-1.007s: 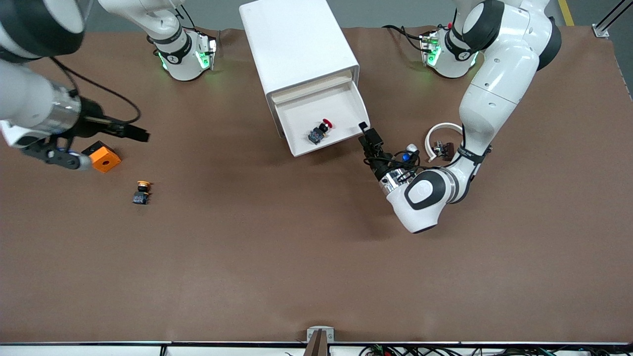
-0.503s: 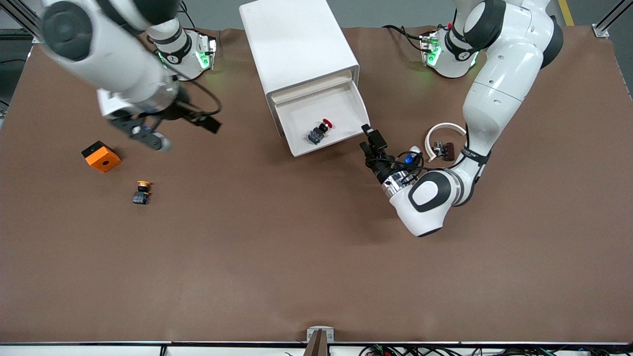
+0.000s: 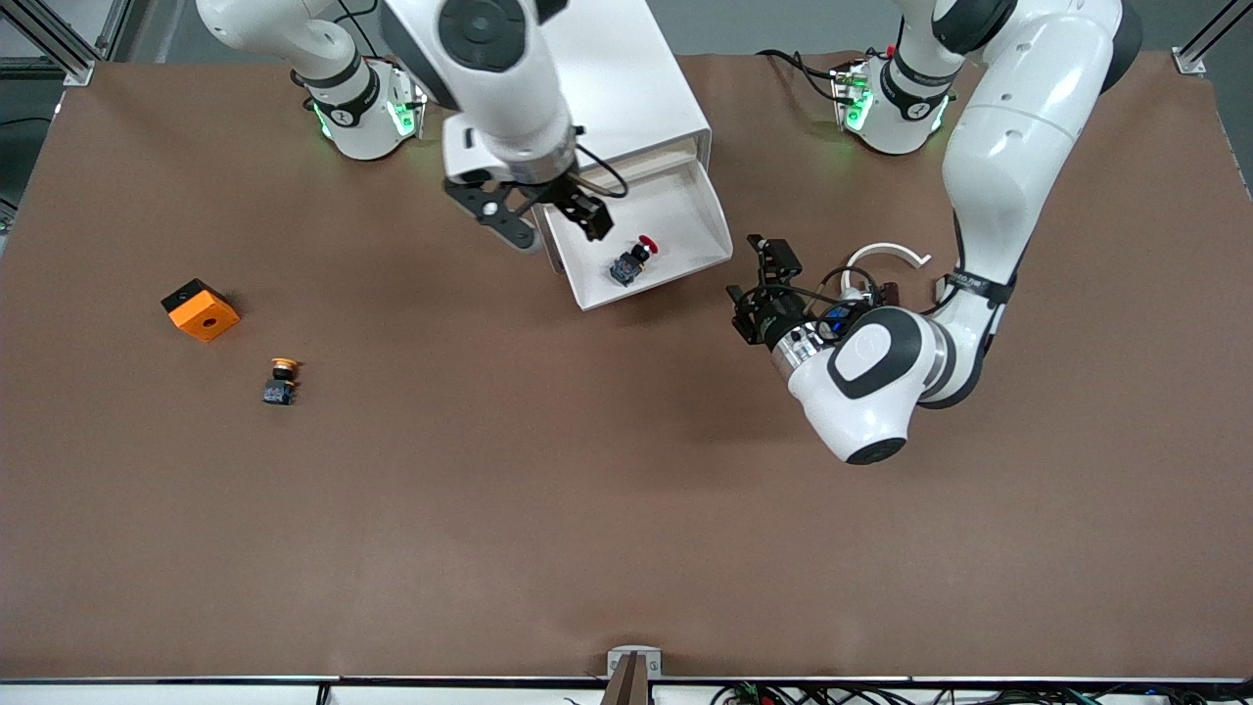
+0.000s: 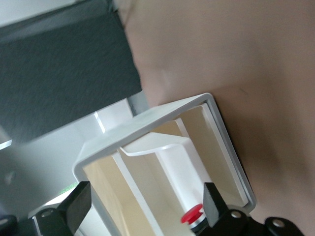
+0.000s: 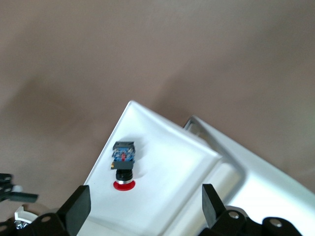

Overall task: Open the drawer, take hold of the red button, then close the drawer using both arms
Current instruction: 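Grasp the red button with the right gripper while the left gripper withdraws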

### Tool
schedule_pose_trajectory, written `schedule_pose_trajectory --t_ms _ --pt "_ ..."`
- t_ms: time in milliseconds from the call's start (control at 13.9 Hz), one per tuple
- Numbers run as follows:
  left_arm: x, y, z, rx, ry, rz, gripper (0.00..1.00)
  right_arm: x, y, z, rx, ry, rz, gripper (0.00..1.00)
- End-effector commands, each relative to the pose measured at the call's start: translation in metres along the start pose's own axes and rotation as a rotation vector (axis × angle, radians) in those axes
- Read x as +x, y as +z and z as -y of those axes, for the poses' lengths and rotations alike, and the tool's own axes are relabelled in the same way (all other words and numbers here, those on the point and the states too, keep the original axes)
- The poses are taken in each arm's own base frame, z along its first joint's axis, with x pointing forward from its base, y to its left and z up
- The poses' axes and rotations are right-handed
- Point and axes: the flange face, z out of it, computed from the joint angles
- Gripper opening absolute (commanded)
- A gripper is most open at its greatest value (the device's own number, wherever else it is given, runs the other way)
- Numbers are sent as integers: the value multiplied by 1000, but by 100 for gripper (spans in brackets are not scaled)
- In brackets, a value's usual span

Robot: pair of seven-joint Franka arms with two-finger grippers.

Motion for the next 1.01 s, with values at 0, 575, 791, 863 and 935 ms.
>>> schedule_pose_trajectory --t_ms 0,575,791,863,935 --pt "-18 -20 47 -83 189 -90 100 -15 33 16 -26 27 -50 100" --pt "-77 -31 110 -286 645 -521 100 -34 113 27 25 2 -141 100" --pt "-71 -37 118 -274 714 -586 100 -30 131 28 56 -8 -158 100" --pt "-62 -49 129 -279 746 -590 100 -31 136 29 56 -11 -161 100" --pt "-52 -60 147 -288 786 -601 100 -33 139 30 61 -16 -162 100"
